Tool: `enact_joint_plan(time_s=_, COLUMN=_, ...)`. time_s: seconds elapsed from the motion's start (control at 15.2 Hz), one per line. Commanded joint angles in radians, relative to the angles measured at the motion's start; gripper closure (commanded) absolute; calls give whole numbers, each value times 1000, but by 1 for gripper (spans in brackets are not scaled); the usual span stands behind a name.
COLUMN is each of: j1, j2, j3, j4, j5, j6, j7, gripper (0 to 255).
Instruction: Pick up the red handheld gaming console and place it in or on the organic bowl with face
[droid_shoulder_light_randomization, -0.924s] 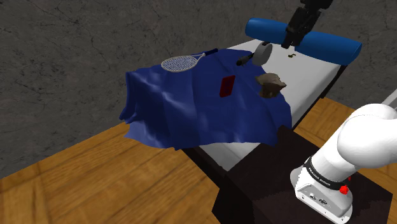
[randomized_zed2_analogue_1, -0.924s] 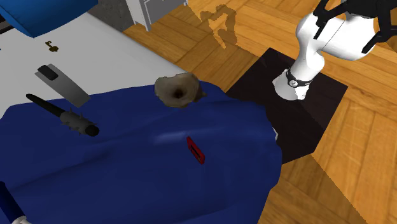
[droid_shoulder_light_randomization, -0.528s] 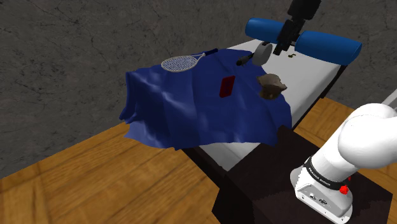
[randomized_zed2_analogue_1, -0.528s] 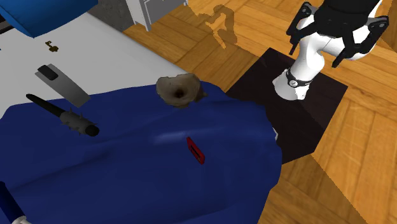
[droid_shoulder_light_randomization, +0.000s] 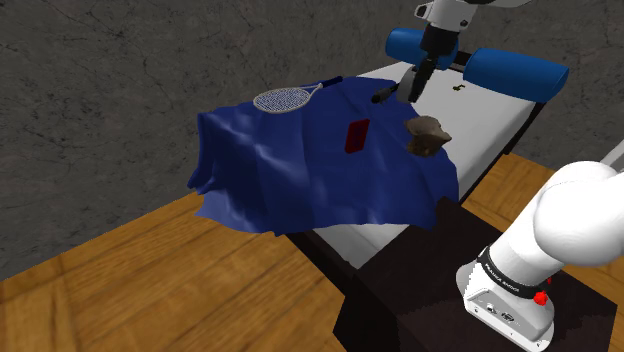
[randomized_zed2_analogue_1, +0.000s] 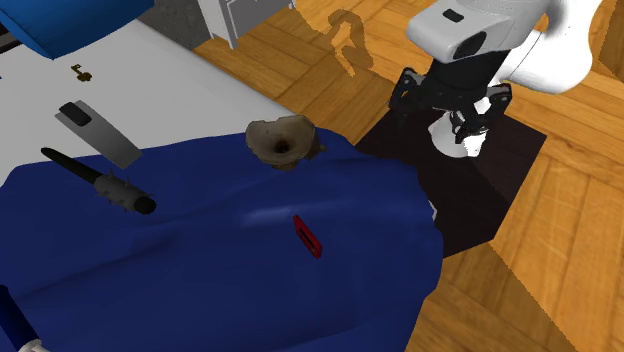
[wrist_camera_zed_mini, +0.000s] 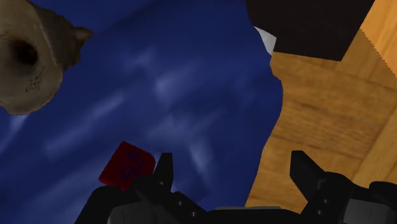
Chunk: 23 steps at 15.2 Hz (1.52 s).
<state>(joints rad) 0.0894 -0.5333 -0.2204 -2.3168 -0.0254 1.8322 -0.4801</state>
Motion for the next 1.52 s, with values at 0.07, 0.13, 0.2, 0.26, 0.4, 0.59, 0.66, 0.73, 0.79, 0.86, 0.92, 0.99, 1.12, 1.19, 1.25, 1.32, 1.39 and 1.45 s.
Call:
enact_joint_plan(time_s=0.07, j1=21, j2=109, j3=-43, j4=29, j5=-6, j6=76, j7=-113, gripper=0)
enact_joint_plan(time_s=0.13, j1=28, j2=145, j3=-55, j4=40, j5=-4, j6=99, j7=-148, gripper=0)
enact_joint_plan(time_s=0.2, j1=34, j2=182, j3=-66, j4=52, j5=-1, j6=121, j7=-184, gripper=0)
enact_joint_plan(time_s=0.26, j1=41, j2=220, j3=-76, j4=66, j5=3, j6=142, j7=-219, gripper=0)
enact_joint_plan(time_s=0.4, j1=53, j2=296, j3=-95, j4=97, j5=15, j6=183, j7=-291, gripper=0)
enact_joint_plan(time_s=0.59, j1=68, j2=415, j3=-116, j4=154, j5=42, j6=235, j7=-399, gripper=0)
enact_joint_plan(time_s=0.66, j1=71, j2=455, j3=-120, j4=176, j5=53, j6=251, j7=-434, gripper=0)
enact_joint_plan(time_s=0.73, j1=73, j2=496, j3=-123, j4=199, j5=65, j6=265, j7=-470, gripper=0)
enact_joint_plan(time_s=0.79, j1=74, j2=536, j3=-124, j4=223, j5=77, j6=278, j7=-505, gripper=0)
enact_joint_plan(time_s=0.86, j1=74, j2=576, j3=-124, j4=248, j5=90, j6=290, j7=-539, gripper=0)
enact_joint_plan(time_s=0.92, j1=73, j2=617, j3=-123, j4=274, j5=102, j6=301, j7=-573, gripper=0)
enact_joint_plan(time_s=0.99, j1=71, j2=657, j3=-120, j4=302, j5=114, j6=311, j7=-606, gripper=0)
enact_joint_plan(time_s=1.12, j1=64, j2=737, j3=-111, j4=360, j5=136, j6=327, j7=-668, gripper=0)
enact_joint_plan(time_s=1.19, j1=60, j2=776, j3=-105, j4=391, j5=146, j6=333, j7=-697, gripper=0)
enact_joint_plan(time_s=1.25, j1=55, j2=815, j3=-97, j4=423, j5=154, j6=339, j7=-725, gripper=0)
enact_joint_plan(time_s=1.32, j1=50, j2=854, j3=-90, j4=456, j5=162, j6=343, j7=-752, gripper=0)
enact_joint_plan(time_s=1.39, j1=45, j2=893, j3=-81, j4=490, j5=168, j6=347, j7=-778, gripper=0)
enact_joint_plan(time_s=1.45, j1=43, j2=899, j3=-79, j4=495, j5=168, j6=348, j7=-781, gripper=0)
